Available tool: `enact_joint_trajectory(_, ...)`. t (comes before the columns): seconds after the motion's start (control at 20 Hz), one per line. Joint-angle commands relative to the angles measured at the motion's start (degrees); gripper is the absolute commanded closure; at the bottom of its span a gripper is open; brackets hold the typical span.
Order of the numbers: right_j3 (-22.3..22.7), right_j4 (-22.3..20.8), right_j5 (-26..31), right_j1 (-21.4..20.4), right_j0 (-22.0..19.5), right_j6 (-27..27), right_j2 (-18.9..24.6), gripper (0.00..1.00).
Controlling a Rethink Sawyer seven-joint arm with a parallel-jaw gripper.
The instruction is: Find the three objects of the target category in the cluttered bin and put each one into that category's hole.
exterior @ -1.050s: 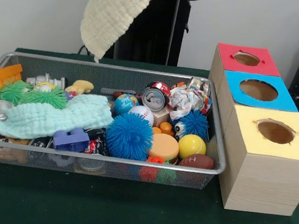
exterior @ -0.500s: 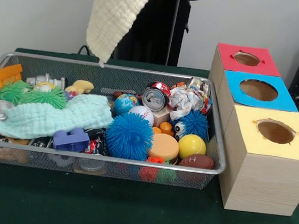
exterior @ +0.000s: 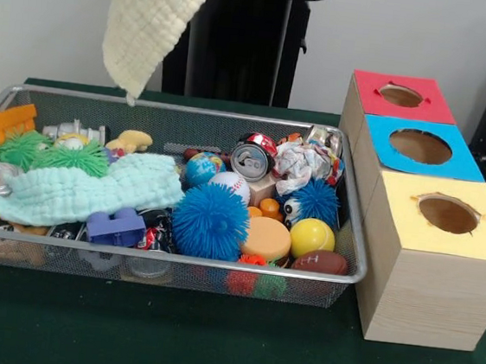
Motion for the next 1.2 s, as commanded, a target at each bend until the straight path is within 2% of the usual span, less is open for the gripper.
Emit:
enact_joint_trajectory(0.05, -2.4, -6.3, -10.7, 13.1, -5.6, -22.6, 8.2, 1.00)
enact_joint_trajectory(0.3, -5.3, -11.5, -14.8, 20.8, -8.8, -21.0, 11.5, 1.00)
enact_joint_trajectory(0.45, -6.5, -13.1, -15.6, 23.3, -10.4, -20.9, 13.4, 1.00)
enact_joint_trajectory(0.75, -7.5, -15.4, -16.3, 26.5, -12.8, -19.0, 16.3, 1.00)
enact_joint_trajectory(0.95, -6.2, -16.1, -18.2, 26.7, -14.5, -18.1, 18.4, 1.00)
enact_joint_trajectory(1.0, -6.0, -16.7, -18.1, 26.7, -15.2, -17.3, 19.6, 0.00)
enact_joint_trajectory(1.2, -5.8, -16.9, -17.9, 27.4, -16.1, -17.6, 21.0, 0.00)
